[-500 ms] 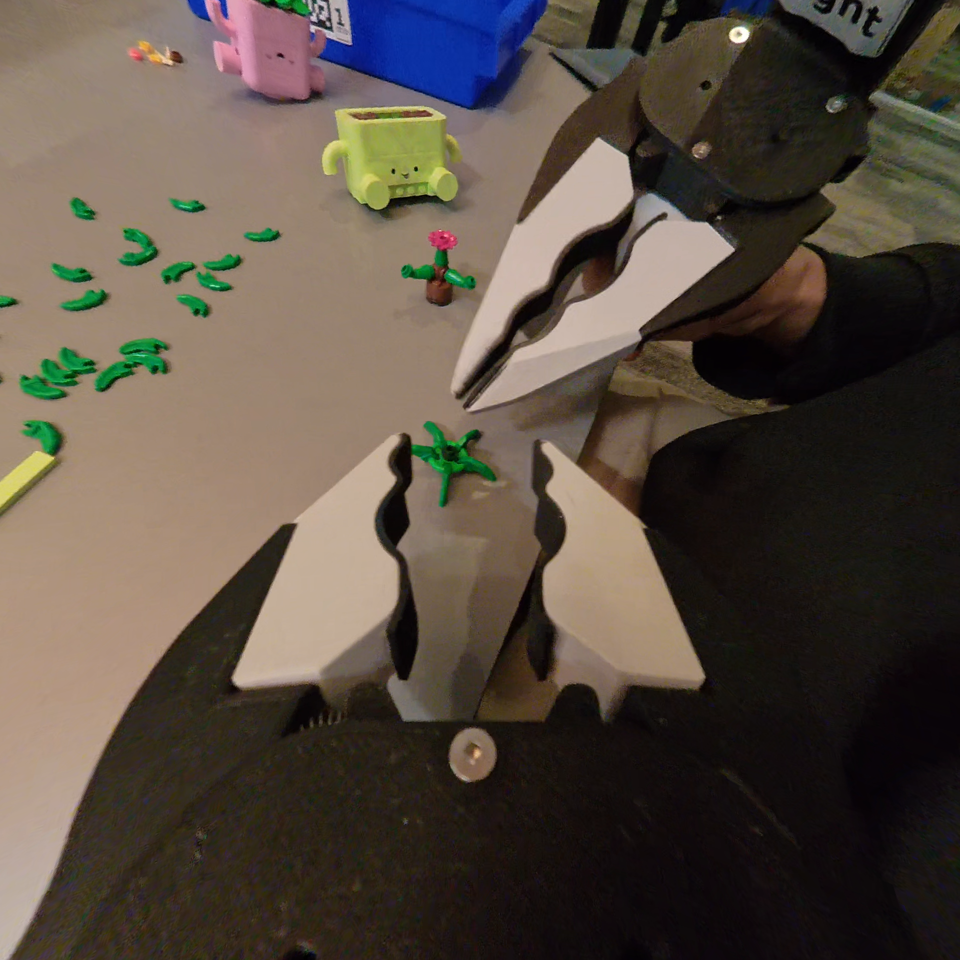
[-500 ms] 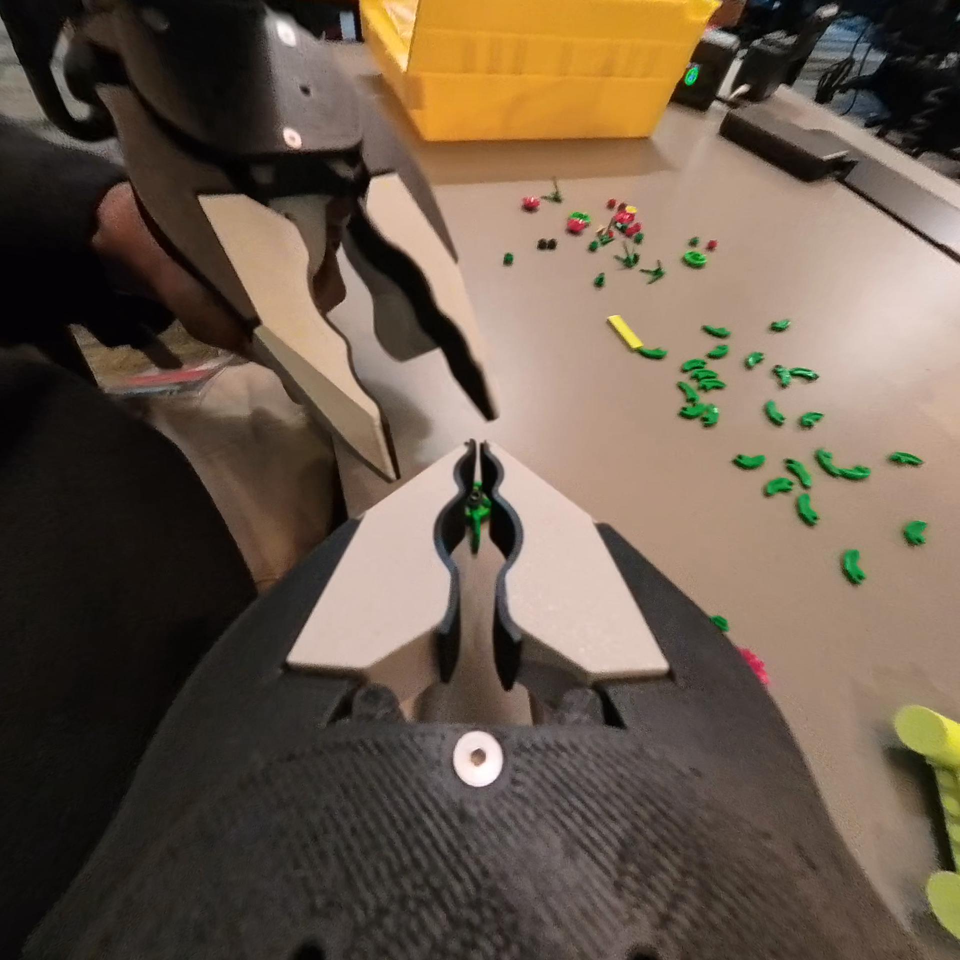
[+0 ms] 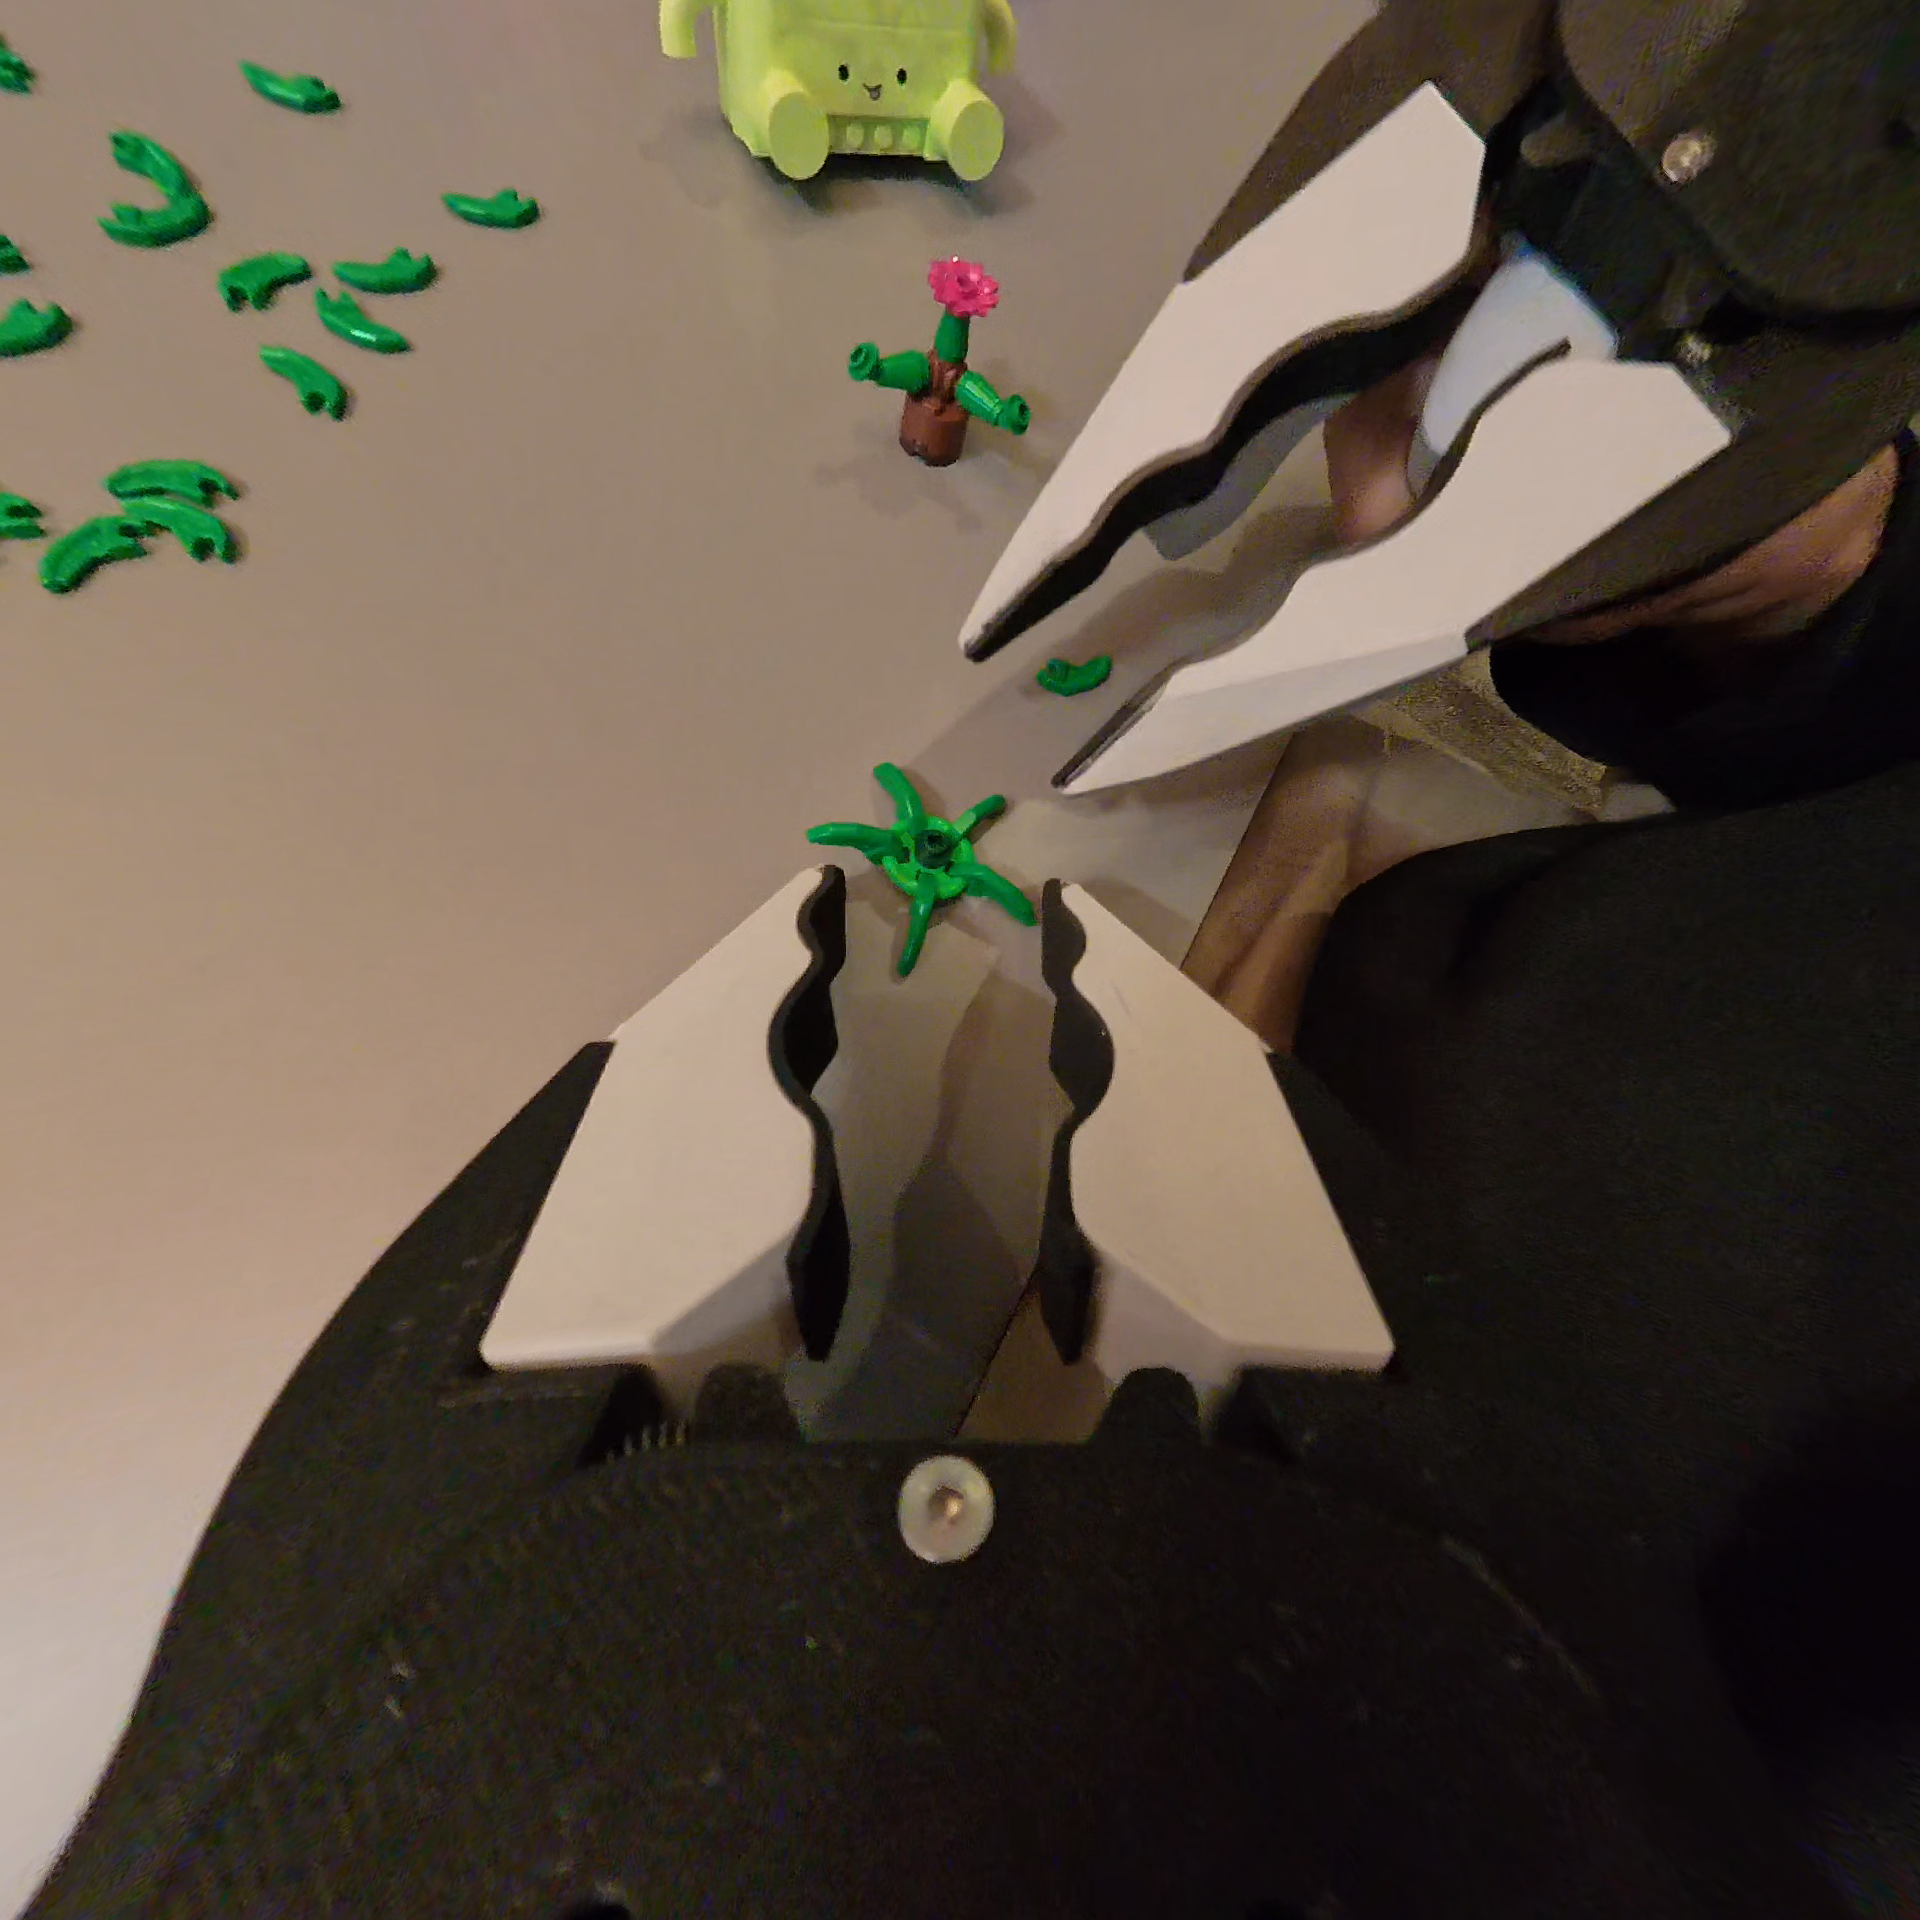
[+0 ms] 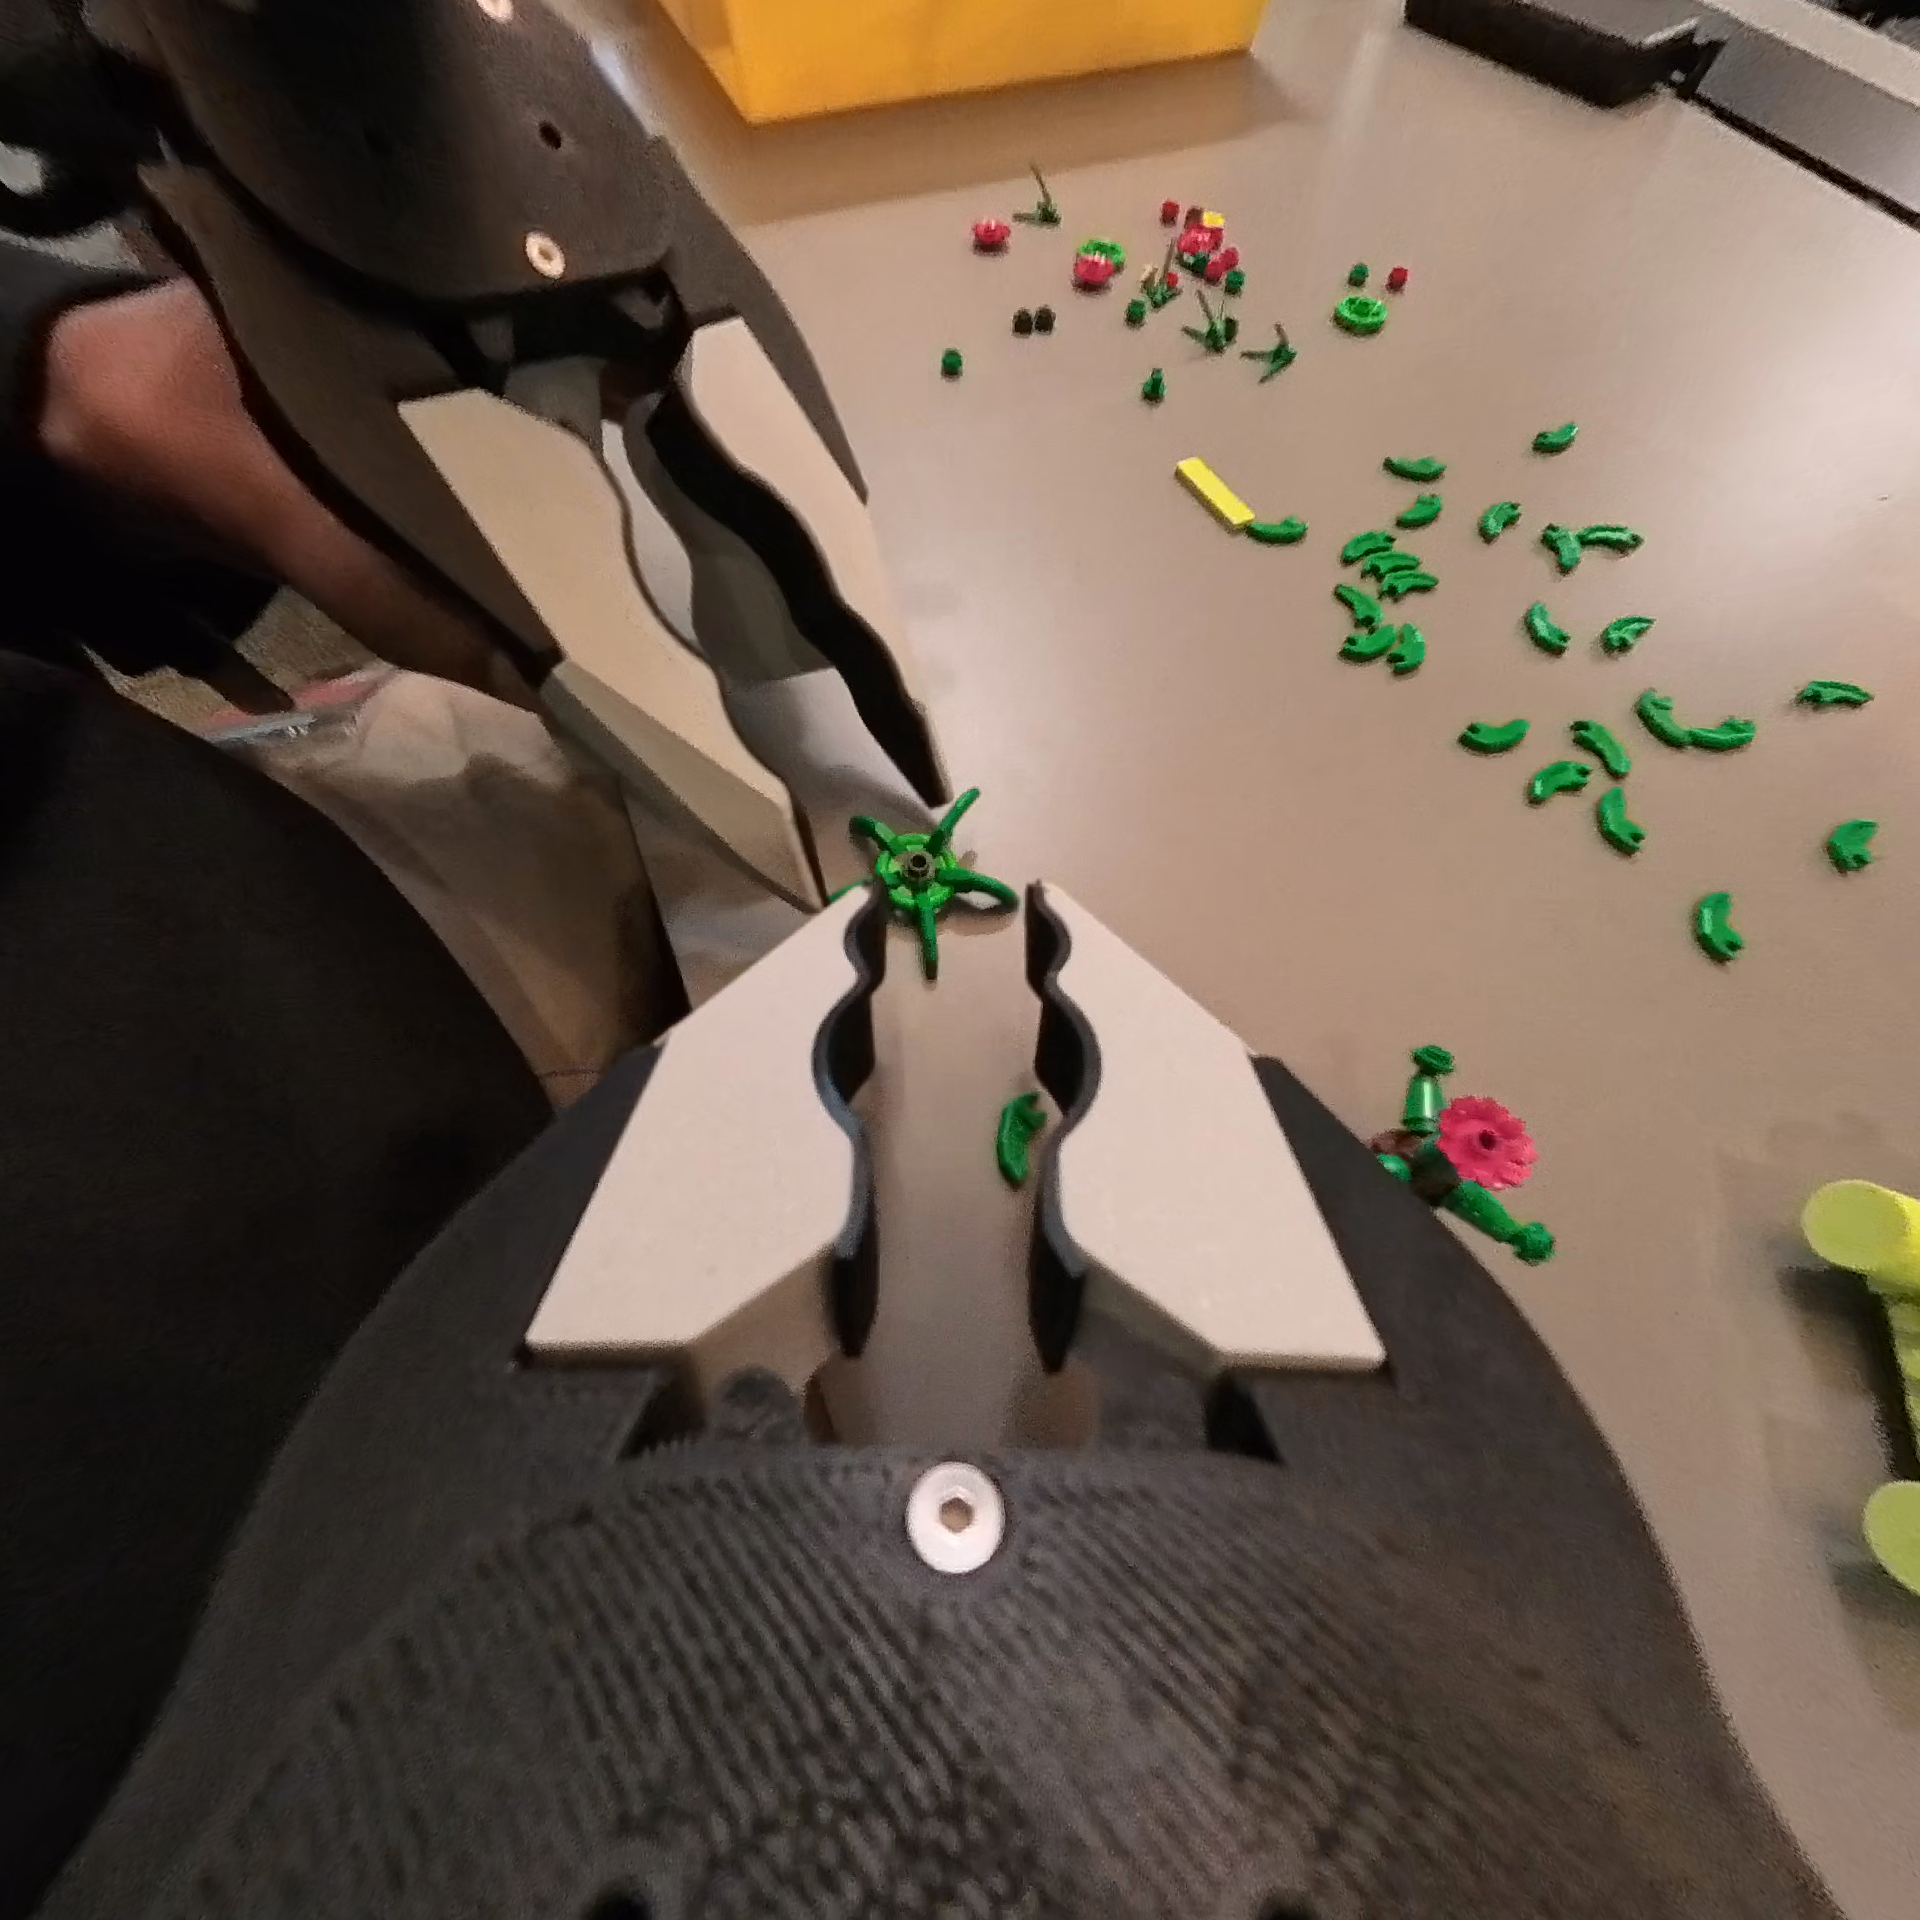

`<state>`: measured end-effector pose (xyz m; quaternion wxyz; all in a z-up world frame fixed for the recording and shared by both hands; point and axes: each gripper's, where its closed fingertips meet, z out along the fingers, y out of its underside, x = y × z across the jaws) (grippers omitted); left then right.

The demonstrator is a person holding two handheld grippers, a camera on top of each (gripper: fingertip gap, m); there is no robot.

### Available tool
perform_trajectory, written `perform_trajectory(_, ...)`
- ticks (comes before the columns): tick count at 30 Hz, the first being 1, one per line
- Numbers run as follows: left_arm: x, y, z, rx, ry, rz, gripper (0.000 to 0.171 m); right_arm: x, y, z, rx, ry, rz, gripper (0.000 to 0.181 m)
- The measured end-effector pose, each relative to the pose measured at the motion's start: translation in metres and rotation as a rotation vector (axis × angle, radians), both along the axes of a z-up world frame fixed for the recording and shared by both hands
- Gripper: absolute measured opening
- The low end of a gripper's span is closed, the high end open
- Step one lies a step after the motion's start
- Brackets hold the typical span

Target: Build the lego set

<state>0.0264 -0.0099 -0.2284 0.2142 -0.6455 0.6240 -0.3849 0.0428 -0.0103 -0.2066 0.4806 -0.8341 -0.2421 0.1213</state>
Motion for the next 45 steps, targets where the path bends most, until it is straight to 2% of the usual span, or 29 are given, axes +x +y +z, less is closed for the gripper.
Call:
perform_trajectory(2,-0.001,0.0,-0.004,-0.016,0.026,-0.01,0.025,-0.002,0.0,-0.008,-0.026,-0.045,0.007,0.024)
perform_trajectory(4,-0.001,0.001,-0.004,-0.019,0.028,-0.012,0.022,-0.003,0.0,-0.016,-0.06,-0.083,0.013,0.023)
perform_trajectory(9,0.0,0.0,-0.004,-0.04,0.013,-0.024,0.022,-0.005,0.003,-0.027,-0.119,-0.129,0.008,0.02)
perform_trajectory(16,0.0,-0.007,0.005,-0.163,-0.047,-0.05,0.03,-0.008,0.004,-0.027,-0.124,-0.122,0.016,0.002)
perform_trajectory(19,0.002,-0.007,0.014,-0.314,-0.09,-0.018,0.038,-0.01,0.004,-0.02,-0.061,-0.137,0.023,0.001)
perform_trajectory(24,0.0,-0.002,0.036,-0.622,-0.198,0.014,0.038,-0.01,0.004,0.001,0.113,-0.167,0.009,0.001)
perform_trajectory(29,0.0,-0.003,0.048,-0.753,-0.265,0.011,0.031,-0.014,0.002,0.016,0.242,-0.2,0.014,0.001)
perform_trajectory(32,0.001,-0.009,0.049,-0.781,-0.266,-0.004,0.031,-0.015,0.003,0.019,0.276,-0.225,0.011,0.001)
perform_trajectory(38,0.003,-0.004,0.053,-0.762,-0.328,0.032,0.007,-0.018,0.004,0.021,0.331,-0.284,0.021,0.001)
perform_trajectory(45,0.004,-0.002,0.055,-0.75,-0.348,0.042,0.006,-0.017,0.005,0.024,0.357,-0.286,0.013,0.001)
